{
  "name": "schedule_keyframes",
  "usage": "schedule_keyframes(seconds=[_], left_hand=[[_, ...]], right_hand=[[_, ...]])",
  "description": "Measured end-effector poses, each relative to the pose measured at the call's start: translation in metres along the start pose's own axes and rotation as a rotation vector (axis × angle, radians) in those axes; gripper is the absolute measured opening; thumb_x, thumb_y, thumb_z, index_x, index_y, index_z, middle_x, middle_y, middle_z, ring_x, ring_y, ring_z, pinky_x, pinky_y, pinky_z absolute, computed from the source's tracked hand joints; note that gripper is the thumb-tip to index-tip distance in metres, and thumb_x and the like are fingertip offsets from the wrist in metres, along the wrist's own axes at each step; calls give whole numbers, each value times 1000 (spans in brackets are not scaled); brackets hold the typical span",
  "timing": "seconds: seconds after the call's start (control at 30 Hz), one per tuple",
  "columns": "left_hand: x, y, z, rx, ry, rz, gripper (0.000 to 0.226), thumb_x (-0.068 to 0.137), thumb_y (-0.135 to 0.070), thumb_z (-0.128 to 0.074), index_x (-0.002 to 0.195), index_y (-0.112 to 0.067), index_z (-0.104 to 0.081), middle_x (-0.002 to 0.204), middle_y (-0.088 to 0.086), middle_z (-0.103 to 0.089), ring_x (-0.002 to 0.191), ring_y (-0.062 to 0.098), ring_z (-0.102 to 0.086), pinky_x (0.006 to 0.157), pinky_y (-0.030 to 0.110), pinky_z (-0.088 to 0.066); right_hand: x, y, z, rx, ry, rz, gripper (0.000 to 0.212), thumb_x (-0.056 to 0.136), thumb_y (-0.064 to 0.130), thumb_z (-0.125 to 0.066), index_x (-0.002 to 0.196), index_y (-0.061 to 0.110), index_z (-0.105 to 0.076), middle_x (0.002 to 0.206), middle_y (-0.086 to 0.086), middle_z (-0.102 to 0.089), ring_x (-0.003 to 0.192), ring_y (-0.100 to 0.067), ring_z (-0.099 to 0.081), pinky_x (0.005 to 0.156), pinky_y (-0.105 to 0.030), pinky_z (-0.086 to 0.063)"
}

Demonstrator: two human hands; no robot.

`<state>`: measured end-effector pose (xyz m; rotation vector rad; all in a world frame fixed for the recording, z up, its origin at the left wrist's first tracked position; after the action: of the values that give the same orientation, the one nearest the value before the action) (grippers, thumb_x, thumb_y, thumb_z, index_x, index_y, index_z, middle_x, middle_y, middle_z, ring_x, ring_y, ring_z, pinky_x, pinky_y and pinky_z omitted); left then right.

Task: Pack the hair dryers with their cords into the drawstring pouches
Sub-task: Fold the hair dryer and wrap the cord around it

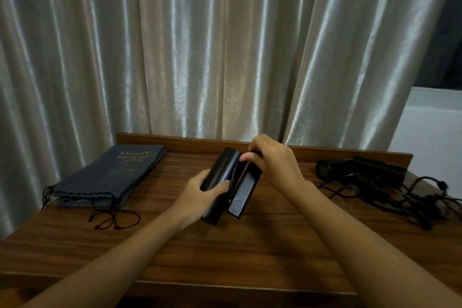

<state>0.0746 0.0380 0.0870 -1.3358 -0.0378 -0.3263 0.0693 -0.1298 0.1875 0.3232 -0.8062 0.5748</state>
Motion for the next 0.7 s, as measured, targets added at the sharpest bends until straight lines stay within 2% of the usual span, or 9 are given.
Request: schedule_keyframes(seconds=[0.1, 0.23, 0.33, 0.37, 0.43, 0.5, 0.57, 0.63, 0.7], left_hand=[[-8, -5, 1, -103, 39, 29, 48, 74, -54, -67, 118, -35, -60, 105, -3, -71, 89, 12, -71, 68, 22, -55], [-12, -5, 6, -142, 72, 110, 53, 70, -57, -67, 118, -35, -61, 102, 0, -73, 85, 18, -73, 66, 26, -57], [-15, 1, 10, -109, 127, 175, 57, 71, -60, -66, 121, -35, -59, 105, 4, -73, 87, 22, -73, 75, 34, -58], [-17, 4, 10, -95, 148, 192, 58, 71, -61, -66, 122, -35, -58, 105, 5, -73, 87, 24, -73, 76, 36, -58], [-20, 8, 10, -114, 194, 233, 58, 72, -60, -67, 123, -35, -58, 104, 7, -74, 87, 29, -73, 73, 37, -59], [-24, 9, 8, -168, 251, 261, 56, 75, -60, -68, 122, -32, -59, 103, 9, -74, 87, 36, -72, 68, 35, -59], [-26, 10, 7, -206, 297, 281, 60, 76, -62, -70, 123, -27, -59, 105, 12, -73, 89, 39, -71, 69, 36, -59], [-29, 12, 5, -261, 340, 317, 68, 74, -63, -71, 126, -22, -57, 107, 15, -72, 90, 38, -70, 72, 38, -59], [-31, 13, 0, -364, 369, 340, 72, 72, -61, -71, 129, -19, -55, 108, 17, -72, 91, 36, -70, 72, 38, -57]], right_hand=[[4, -23, -8, 223, 80, -144, 18, 85, 28, -72, 82, 13, -64, 80, 13, -53, 73, 0, -51, 67, -14, -38], [12, -29, -17, 324, 217, -184, 5, 88, 13, -70, 86, 18, -70, 87, 8, -50, 81, -3, -52, 75, -16, -42], [15, -36, -19, 340, 326, -216, 6, 85, 23, -75, 89, 22, -70, 91, 7, -55, 82, -3, -55, 74, -17, -44], [14, -41, -20, 364, 356, -265, 15, 81, 30, -78, 89, 23, -69, 91, 6, -60, 80, -4, -58, 71, -19, -46], [11, -51, -23, 438, 426, -384, 32, 74, 45, -81, 86, 18, -67, 83, 1, -68, 65, -1, -60, 58, -18, -47], [6, -54, -27, 536, 505, -452, 45, 72, 52, -79, 81, 10, -67, 75, -3, -68, 53, 0, -55, 49, -15, -41], [-2, -54, -33, 720, 590, -504, 44, 79, 53, -74, 78, 10, -68, 74, -7, -65, 57, -6, -53, 53, -17, -40], [-11, -53, -38, 927, 653, -558, 36, 89, 48, -67, 75, 15, -68, 71, -5, -60, 62, -10, -51, 66, -24, -42], [-18, -53, -42, 1095, 642, -606, 28, 93, 38, -63, 79, 14, -69, 69, 0, -58, 62, -9, -50, 72, -27, -41]])
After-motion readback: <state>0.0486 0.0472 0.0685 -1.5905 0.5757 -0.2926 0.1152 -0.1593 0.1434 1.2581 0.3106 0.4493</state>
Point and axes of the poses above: each hand's wrist, its own x-axis towards the middle knuckle, its own z-axis out of the back of the hand, y = z × x, the point moved 7 cm from there along x, towards the middle knuckle
